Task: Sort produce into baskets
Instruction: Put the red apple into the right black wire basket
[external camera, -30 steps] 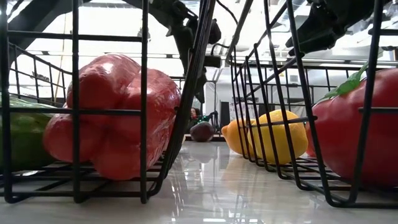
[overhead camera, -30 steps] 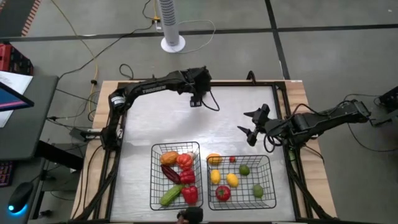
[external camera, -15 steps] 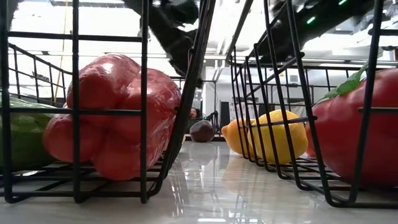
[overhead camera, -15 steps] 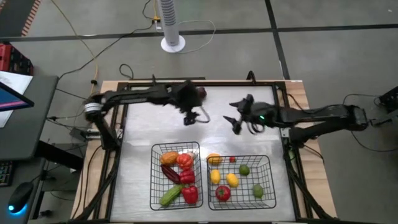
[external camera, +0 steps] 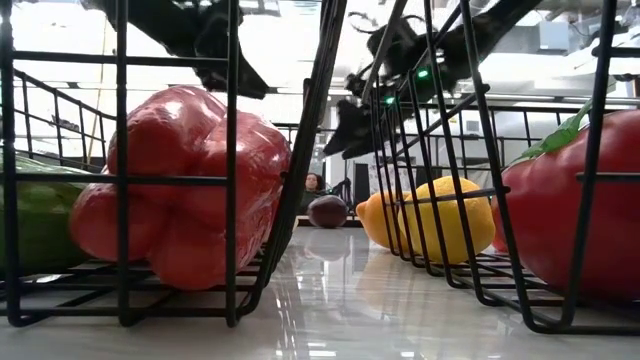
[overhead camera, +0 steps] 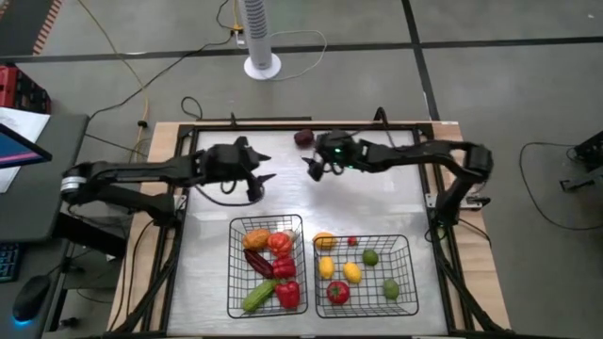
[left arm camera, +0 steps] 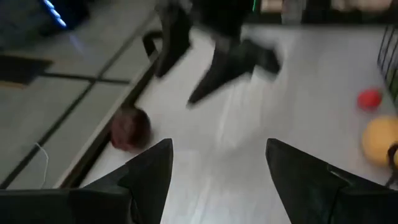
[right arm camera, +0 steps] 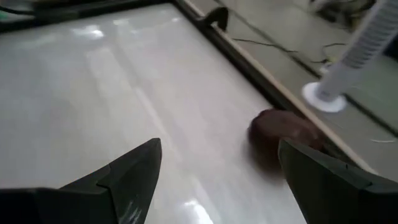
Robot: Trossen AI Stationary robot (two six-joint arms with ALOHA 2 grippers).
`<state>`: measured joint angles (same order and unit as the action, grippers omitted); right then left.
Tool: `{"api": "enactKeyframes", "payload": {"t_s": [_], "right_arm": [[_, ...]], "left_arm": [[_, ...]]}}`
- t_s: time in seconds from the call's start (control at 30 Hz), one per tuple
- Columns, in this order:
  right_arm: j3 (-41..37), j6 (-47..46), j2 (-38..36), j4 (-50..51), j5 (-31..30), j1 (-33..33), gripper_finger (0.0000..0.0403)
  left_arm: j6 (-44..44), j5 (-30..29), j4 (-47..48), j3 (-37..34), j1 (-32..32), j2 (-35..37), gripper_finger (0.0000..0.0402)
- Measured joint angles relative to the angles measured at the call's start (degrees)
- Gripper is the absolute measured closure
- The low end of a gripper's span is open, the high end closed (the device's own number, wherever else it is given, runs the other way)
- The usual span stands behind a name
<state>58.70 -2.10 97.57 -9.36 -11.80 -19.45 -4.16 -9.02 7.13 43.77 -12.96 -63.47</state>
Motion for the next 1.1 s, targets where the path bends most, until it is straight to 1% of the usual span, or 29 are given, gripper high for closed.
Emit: {"api": "enactKeyframes", "payload": {"t_s": [0.1, 0.2, 0.3, 0.4, 0.63, 0.73, 0.83, 1.0, 1.1], "right_arm": [[3.63, 0.67, 4.14, -0.01, -5.40, -0.32, 0.0054], [5.41, 0.88, 6.89, -1.78, -7.92, -0.75, 0.0054], [5.53, 1.28, 9.25, -5.43, -7.64, -1.45, 0.0054], [5.49, 1.43, 11.34, -8.14, -6.03, -2.59, 0.0054], [8.71, -0.89, 15.48, -7.49, -5.33, -3.97, 0.0054], [11.97, -2.39, 16.84, -5.15, -5.74, -4.01, 0.0054], [15.90, -3.79, 18.19, 0.00, -6.62, -4.16, 0.0054], [21.78, -6.10, 20.75, 8.89, -10.75, -4.11, 0.0054], [23.64, -7.38, 21.96, 11.47, -10.76, -4.12, 0.0054]], "left_arm": [[1.39, -0.71, -1.97, -1.36, 0.49, 3.36, 0.0155], [1.72, -0.63, -1.98, -1.57, 0.60, 5.14, 0.0155], [0.83, -0.49, -2.07, -1.57, 0.58, 6.19, 0.0155], [-0.39, -0.47, -2.18, -1.56, 0.58, 6.24, 0.0155], [-1.87, -0.45, -1.30, -1.57, 0.58, 5.89, 0.0155], [-2.61, -0.47, -1.54, -1.56, 0.58, 5.89, 0.0155], [-3.79, -0.45, -1.90, -1.57, 0.58, 5.89, 0.0155], [-4.85, -0.65, -2.34, -1.57, 0.58, 5.89, 0.0155], [-4.90, -0.41, -2.08, -1.57, 0.56, 5.87, 0.0155]]}}
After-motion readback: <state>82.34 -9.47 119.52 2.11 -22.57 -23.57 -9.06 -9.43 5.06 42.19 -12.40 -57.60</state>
